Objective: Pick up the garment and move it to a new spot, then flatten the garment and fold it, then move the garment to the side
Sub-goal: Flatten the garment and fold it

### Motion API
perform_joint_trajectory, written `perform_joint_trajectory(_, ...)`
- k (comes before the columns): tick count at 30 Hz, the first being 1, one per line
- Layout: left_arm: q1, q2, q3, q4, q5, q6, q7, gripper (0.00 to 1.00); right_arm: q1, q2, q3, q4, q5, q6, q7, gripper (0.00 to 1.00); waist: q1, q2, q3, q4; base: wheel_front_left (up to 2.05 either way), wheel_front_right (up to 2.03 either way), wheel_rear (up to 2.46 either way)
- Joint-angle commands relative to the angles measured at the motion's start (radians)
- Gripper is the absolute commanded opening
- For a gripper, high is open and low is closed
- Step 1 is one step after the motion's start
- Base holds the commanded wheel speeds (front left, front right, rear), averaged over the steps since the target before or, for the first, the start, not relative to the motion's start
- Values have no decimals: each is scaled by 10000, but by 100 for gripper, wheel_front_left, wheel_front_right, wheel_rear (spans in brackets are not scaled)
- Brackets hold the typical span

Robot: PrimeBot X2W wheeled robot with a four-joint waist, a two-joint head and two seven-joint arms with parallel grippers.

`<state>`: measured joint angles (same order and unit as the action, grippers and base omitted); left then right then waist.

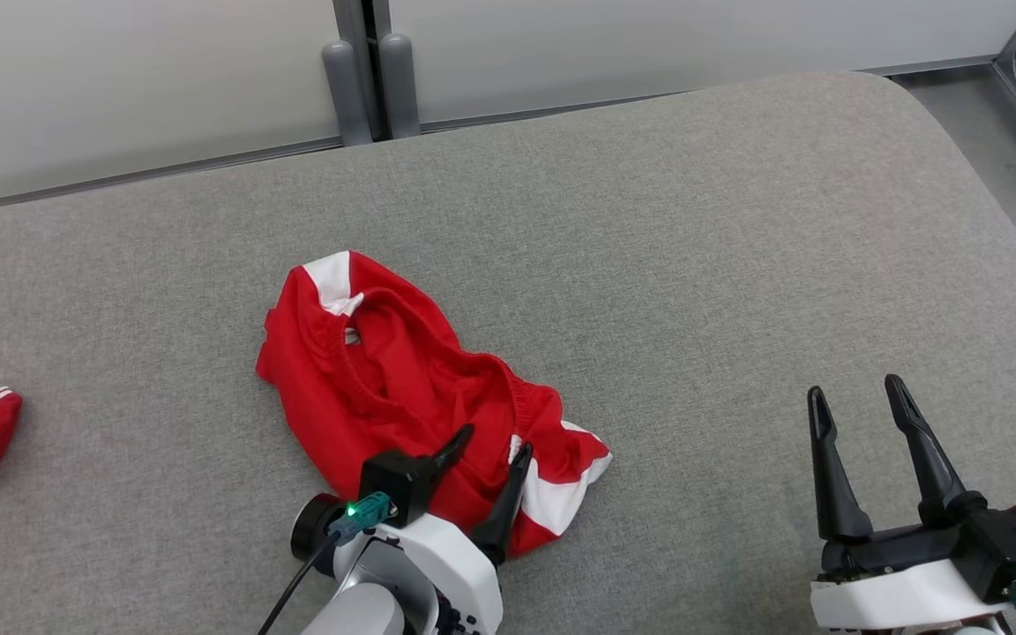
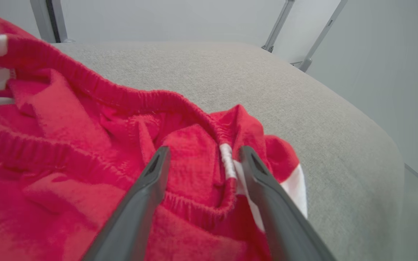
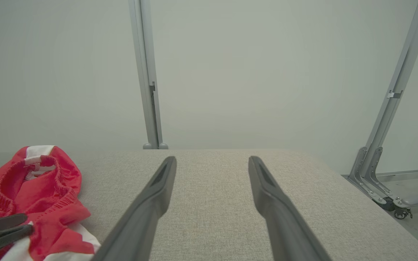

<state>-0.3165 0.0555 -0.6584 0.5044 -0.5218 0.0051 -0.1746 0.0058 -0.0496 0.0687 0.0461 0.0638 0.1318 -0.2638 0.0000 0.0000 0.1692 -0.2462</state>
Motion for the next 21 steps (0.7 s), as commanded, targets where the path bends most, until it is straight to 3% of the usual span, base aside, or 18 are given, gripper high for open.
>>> perform_joint_trajectory(1,-107,51,77,-36,-46,84,-94,100,-58,-16,-21,-5,30,-21,-13,100,0,0,-7,-11,0,0,0)
perform_joint_trajectory(7,8,45,222,-134,-76,347,-383,100,-13,-16,68,43,68,-21,-13,100,0,0,-39,-60,0,0,0)
perform_joint_trajectory(16,-258,188,-580,-4,710,474,-127,100,-134,-16,78,73,194,-21,-13,100,0,0,71,-88,0,0,0)
perform_joint_trajectory(18,-302,181,-756,80,852,453,-92,47,-157,-16,79,73,201,-21,-13,100,0,0,84,-115,0,0,0)
perform_joint_trajectory(19,-336,179,-825,132,896,448,-70,6,-178,-16,86,75,204,-21,-13,100,0,0,83,-129,0,0,0)
perform_joint_trajectory(21,-394,172,-875,223,919,480,-80,0,-202,-15,98,80,202,-21,-13,100,0,0,68,-159,0,0,0)
